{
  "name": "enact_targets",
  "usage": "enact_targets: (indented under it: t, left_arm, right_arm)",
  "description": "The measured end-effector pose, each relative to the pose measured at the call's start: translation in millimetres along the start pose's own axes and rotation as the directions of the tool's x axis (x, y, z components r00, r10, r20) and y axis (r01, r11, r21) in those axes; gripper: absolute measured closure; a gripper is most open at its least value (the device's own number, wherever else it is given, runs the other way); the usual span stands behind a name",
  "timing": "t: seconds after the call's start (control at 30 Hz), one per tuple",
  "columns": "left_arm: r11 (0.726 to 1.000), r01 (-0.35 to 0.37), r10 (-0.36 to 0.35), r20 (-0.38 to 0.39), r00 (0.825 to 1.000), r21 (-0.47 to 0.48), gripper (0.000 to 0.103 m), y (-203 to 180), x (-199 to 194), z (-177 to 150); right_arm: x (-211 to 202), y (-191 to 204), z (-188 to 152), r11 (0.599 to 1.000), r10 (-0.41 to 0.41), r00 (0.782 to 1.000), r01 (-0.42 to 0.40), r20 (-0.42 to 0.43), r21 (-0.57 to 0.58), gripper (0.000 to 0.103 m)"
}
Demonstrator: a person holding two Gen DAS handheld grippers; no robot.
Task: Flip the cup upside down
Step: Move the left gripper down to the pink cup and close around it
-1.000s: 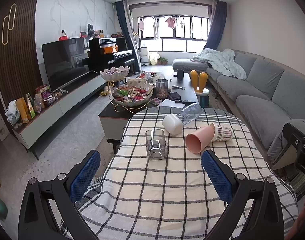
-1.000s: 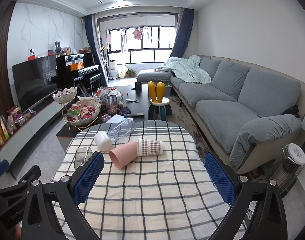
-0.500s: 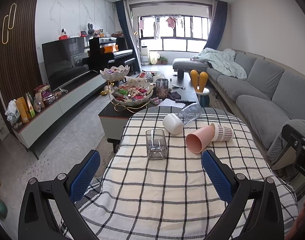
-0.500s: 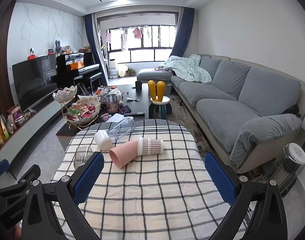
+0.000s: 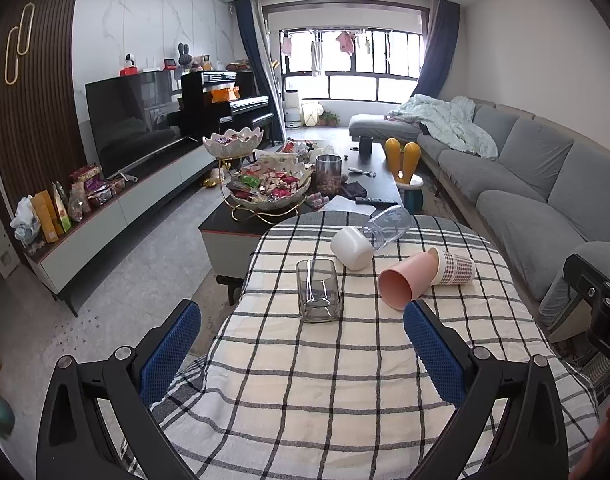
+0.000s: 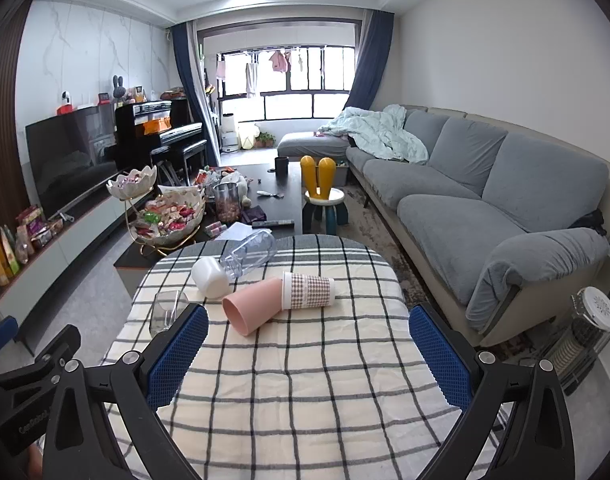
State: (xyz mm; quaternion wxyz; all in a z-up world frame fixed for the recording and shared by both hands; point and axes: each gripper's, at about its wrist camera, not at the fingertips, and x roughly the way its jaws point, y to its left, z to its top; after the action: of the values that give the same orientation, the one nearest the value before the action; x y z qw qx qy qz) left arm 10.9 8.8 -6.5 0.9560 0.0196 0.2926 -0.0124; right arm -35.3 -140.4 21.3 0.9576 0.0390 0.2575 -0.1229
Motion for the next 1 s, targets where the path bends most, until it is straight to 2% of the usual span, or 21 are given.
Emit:
enact_targets:
  t: [0.2,0.37,0.6,0.77,0.9,1.0]
  left_arm:
    - [0.998,0.033,-0.034,0.006,0.999,0.059,0.0,-13.2,13.9,12.1]
    - [0.985,0.095,-0.093,-0.022,0.995,0.144,0.0,-34.1,36.0,34.3]
    - [0.939,0.182,-0.156,-0.109,0.982,0.291,0.0,-70.8,80.2,59.2]
    - [0.902,0.276,-0.2,-0.246,0.948,0.331,0.0,-97.0,132.6,75.5]
    - [0.851,0.366,-0.21,-0.396,0.894,0.375,0.0,-121.2,176.4,81.7]
    - [0.819,0.415,-0.202,-0.476,0.856,0.397,0.0,-137.1,202.8,86.2]
  right_arm:
    - [18.0,-1.8,2.5,1.0,-0.023,1.0,0.023,-0.011,0.01,0.002]
    - [37.4,-7.8,11.3,0.998,-0.053,0.998,0.054,-0.033,0.043,0.002]
    - [73.9,-19.1,20.3,0.99,-0.083,0.993,0.092,-0.086,0.104,0.002]
    - [107.8,-26.8,26.2,0.979,-0.114,0.984,0.134,-0.137,0.153,0.002]
    - [141.1,-32.9,29.7,0.966,-0.119,0.972,0.161,-0.202,0.203,0.002]
    - [167.0,-38.0,30.3,0.954,-0.115,0.958,0.18,-0.261,0.241,0.002]
